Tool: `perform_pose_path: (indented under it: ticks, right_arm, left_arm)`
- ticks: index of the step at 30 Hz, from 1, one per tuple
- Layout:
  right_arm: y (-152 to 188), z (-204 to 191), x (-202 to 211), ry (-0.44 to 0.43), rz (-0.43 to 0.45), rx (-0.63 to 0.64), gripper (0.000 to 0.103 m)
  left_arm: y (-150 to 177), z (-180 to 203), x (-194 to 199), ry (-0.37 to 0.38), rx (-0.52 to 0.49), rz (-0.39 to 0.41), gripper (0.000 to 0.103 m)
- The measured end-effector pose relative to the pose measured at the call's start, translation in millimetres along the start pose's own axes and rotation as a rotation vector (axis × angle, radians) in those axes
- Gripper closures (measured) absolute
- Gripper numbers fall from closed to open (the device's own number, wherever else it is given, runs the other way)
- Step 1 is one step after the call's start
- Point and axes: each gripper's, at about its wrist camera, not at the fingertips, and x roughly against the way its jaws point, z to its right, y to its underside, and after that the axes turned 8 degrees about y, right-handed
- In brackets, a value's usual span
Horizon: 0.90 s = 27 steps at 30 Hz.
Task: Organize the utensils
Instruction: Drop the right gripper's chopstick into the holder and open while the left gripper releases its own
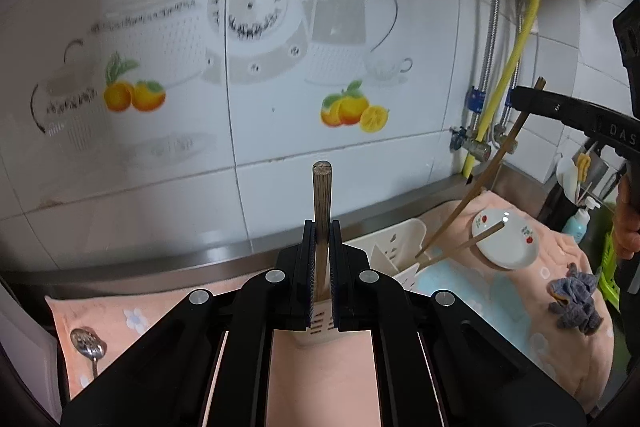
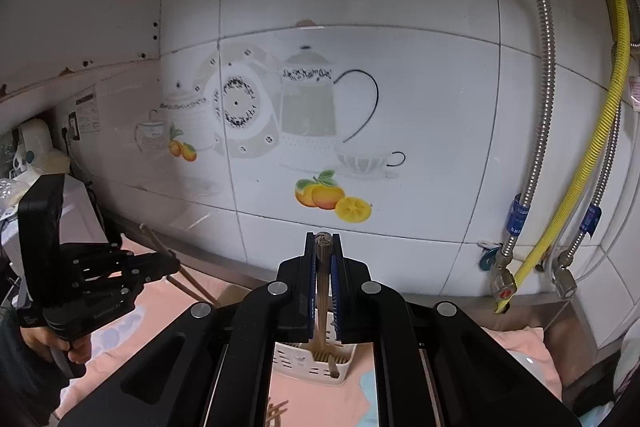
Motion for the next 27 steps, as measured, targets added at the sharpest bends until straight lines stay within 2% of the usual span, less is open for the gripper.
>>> perform_pose_path:
  ticks: [9, 15, 16, 18, 20, 24, 27]
  right_arm:
    - [26.5, -2.3, -31.8, -0.003, -0.076, -0.006, 0.097]
    - [38.3, -6.4, -41.2, -0.006, -0.106, 0.000, 0.096]
    - [39.2, -6.7, -42.1, -0.005, -0.109, -0.001, 0.096]
    - [40.8, -6.9, -42.9, -0.006, -0.112, -0.004, 0.095]
    - [41.8, -7.2, -42.2, -0.005, -0.114, -0.003, 0.088]
    - [43.9, -7.2, -35.0, 0.002, -0.106, 0.003, 0.079]
    - [47.6, -6.1, -25.8, 0.002, -0.097, 0.004, 0.065]
  left_arm:
    - [13.2, -6.4, -12.6, -0.005, 0.017, -0.050, 0.097]
    - [15.8, -6.2, -8.6, -0.011, 0.017, -0.045, 0.094]
    - [16.1, -5.5, -7.5, -0.011, 0.015, -0.045, 0.092]
    - [16.0, -4.1, -4.9, -0.013, 0.011, -0.037, 0.077]
    - [16.9, -2.0, -0.2, -0.013, 0.004, -0.028, 0.074]
    - [18.7, 1.9, 10.4, -0.020, -0.009, -0.010, 0.059]
    - [22.6, 5.6, 21.3, -0.029, -0.015, 0.003, 0.054]
